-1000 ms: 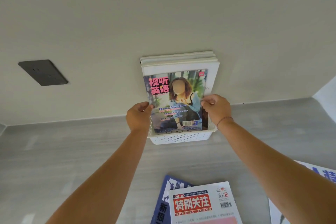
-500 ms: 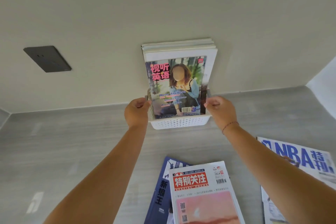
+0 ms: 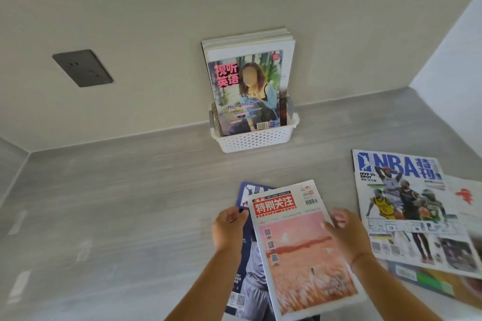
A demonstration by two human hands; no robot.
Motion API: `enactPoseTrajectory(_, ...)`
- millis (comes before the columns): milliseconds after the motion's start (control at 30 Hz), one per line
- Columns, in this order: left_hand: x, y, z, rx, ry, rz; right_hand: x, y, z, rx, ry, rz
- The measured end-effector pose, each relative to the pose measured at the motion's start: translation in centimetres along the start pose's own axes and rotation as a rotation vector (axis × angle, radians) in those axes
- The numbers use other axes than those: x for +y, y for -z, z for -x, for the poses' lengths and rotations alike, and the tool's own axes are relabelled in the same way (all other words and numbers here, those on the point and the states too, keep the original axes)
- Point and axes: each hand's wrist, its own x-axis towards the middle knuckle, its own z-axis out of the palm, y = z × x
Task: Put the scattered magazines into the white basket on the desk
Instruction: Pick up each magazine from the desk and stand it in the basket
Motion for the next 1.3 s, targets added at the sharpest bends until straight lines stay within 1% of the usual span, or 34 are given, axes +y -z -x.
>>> enactPoseTrajectory(133,-2.7,0.1,2.1,-0.065,0.081,0.012,0.7,-0.2,2.7,-0.01,-0.019,-0.02)
enactPoseTrajectory(200,-3.5,-0.3,2.9,-0.115,0.146,0.066,0.7,0.0,3.4,-0.012,-0.006,-0.047)
enactPoseTrajectory(267,-3.5,-0.5,3.3,-0.134,0.211,0.107,0.7,0.2,3.7,-0.027,-0.01,-0.077)
enactPoseTrajectory(333,-3.1,-0.5,3.1,-0.178,0.225,0.088,0.8,0.4,3.8,-0.047,-0.057,-0.1)
enactPoseTrajectory(400,-2.6,-0.6,3.0,-0.279,0.217,0.047,0.9,0.6,3.8,-0.061,-0.1,-0.11)
enactPoseTrajectory(500,-2.0,-0.5,3.6,-0.374,0.174,-0.015,0.9,0.8,3.8,-0.128,-0.082,-0.112)
enactPoseTrajectory(633,-0.9,0.1,3.9,-0.454,0.078,0.035,0.8,1.0,3.7,-0.193,-0.074,-0.143)
enactPoseTrajectory(800,2.3,0.4,3.9,-0.567,-0.024,0.144,-0.1,2.2,2.4,-0.379,0.002,-0.157)
enactPoseTrajectory(900,5.0,1.1,2.6,-0.519,-0.119,0.075,-2.0,3.0,0.6,-0.422,0.03,-0.036)
enactPoseTrajectory(1000,8.5,1.9,0.7,-0.419,-0.228,0.032,-5.9,3.9,-1.9,-0.396,0.14,0.02)
enactPoseTrajectory(1133,15.1,2.4,-1.7,-0.298,-0.351,0.1,-13.4,5.1,-6.7,-0.204,0.281,-0.145)
enactPoseTrajectory(1233,20.6,2.5,-3.2,-0.188,-0.455,0.149,-19.4,5.9,-9.8,-0.133,0.402,-0.252)
enactPoseTrajectory(1300,24.0,2.4,-4.2,-0.119,-0.511,0.185,-22.9,6.2,-11.5,-0.1,0.467,-0.271)
